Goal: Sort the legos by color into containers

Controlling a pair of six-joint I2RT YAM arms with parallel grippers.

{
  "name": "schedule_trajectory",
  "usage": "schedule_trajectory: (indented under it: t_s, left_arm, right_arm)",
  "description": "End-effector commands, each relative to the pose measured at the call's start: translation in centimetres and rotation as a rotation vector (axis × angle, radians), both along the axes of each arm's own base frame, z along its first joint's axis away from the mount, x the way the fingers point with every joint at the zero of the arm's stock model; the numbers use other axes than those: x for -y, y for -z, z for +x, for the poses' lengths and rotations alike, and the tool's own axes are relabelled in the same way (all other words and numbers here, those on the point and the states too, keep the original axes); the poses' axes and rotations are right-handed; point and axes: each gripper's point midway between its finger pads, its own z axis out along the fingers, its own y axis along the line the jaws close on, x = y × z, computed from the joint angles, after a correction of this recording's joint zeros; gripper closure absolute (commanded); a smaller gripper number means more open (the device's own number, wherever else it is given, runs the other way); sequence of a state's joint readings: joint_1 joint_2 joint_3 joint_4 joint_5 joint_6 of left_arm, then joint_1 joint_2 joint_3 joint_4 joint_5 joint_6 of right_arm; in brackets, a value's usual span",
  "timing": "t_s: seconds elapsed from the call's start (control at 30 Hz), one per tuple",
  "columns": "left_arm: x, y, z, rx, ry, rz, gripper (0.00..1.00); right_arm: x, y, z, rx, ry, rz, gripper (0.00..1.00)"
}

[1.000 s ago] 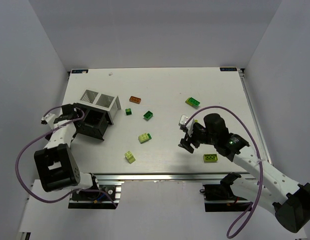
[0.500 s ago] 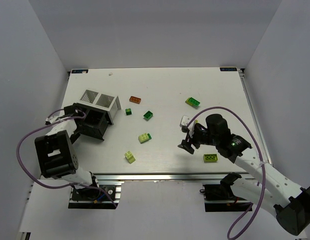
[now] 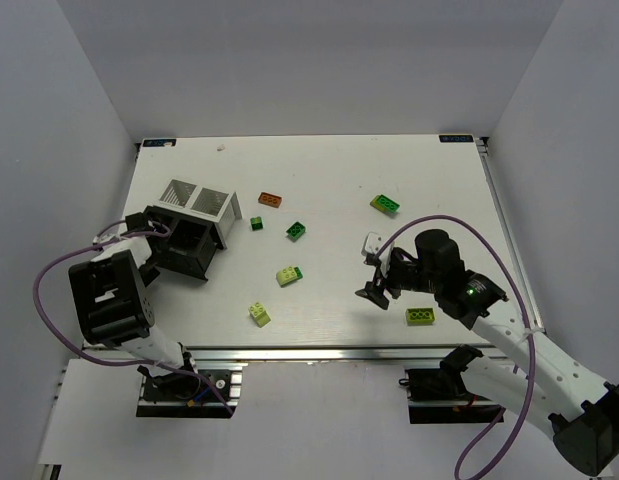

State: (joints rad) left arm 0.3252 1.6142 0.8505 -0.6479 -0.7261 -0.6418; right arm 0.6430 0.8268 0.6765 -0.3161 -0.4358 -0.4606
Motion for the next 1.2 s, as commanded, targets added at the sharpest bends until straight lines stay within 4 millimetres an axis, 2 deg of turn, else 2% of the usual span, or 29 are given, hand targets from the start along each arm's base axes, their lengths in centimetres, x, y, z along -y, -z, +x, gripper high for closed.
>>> schedule_trajectory:
  t_s: [0.0,0.3,0.43,0.67,0.9,1.17]
  left_arm:
    - [-0.1,0.2,1.3,0.038,0.021,-0.037,0.24]
    - [1.0,1.3,1.9,0.084,0.06,-0.128,0.34]
    - [1.2,1.4,2.0,0.096,0.067,-0.142,0.45]
    - [1.6,1.5,2.1,0.118,0.071,-0.168,0.54]
    - [1.9,-0.2,2.5,0.195,0.063,-0.168,0.72]
    - [1.5,-4.6,1.1,0.275,-0.072,-0.095,0.71]
  right_arm:
    - [-0.3,-0.6,-0.5,0.017,-0.034,0.02,0.22]
    - [-0.4,-1.0,-0.8,0.02,-0.045,0.031,0.22]
    - [-0.4,-1.0,-0.8,0.023,-0.045,0.032,0.22]
    - [-0.3,-1.0,-0.8,0.023,-0.044,0.031,0.22]
    - [-0.3,-1.5,-0.9,0.037,-0.043,0.042,0.22]
    - [-0.2,-2.3,-1.2,0.059,-0.054,0.062,0.21]
